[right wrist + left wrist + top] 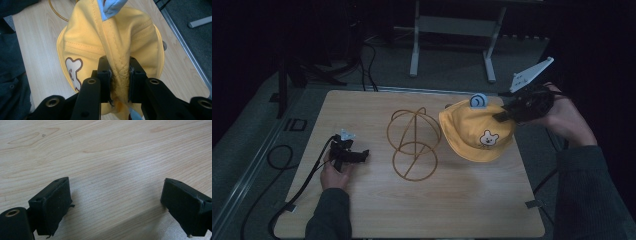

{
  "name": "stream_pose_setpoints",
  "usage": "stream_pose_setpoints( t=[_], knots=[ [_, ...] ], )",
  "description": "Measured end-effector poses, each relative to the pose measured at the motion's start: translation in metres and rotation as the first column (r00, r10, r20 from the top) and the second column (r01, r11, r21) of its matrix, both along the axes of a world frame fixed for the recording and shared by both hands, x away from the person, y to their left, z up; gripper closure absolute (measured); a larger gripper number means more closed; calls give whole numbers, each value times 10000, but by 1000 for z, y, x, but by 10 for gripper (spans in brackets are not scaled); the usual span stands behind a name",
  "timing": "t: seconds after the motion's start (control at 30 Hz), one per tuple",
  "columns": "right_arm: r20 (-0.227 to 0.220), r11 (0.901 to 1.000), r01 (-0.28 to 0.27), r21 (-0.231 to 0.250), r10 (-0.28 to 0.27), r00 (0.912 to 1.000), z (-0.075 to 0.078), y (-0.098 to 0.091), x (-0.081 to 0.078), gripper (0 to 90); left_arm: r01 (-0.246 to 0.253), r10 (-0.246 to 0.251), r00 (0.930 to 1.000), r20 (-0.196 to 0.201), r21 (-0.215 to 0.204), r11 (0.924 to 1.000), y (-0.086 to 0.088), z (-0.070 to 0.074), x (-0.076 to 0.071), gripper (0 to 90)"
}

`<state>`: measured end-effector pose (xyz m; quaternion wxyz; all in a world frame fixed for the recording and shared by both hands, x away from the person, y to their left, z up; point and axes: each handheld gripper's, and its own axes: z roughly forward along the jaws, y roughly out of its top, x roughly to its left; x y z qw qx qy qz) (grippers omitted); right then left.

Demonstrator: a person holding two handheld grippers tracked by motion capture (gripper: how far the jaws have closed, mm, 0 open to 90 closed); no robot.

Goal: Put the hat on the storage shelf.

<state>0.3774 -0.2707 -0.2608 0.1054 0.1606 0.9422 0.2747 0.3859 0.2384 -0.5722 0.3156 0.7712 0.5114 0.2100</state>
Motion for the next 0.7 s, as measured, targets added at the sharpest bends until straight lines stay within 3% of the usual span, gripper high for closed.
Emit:
stream_pose_setpoints(
  t=[0.7],
  knots=[
    [333,9996,-252,118,248,9991,18,19,0,760,-6,6,10000,17,-5,10000,0,0,0,93]
  ],
)
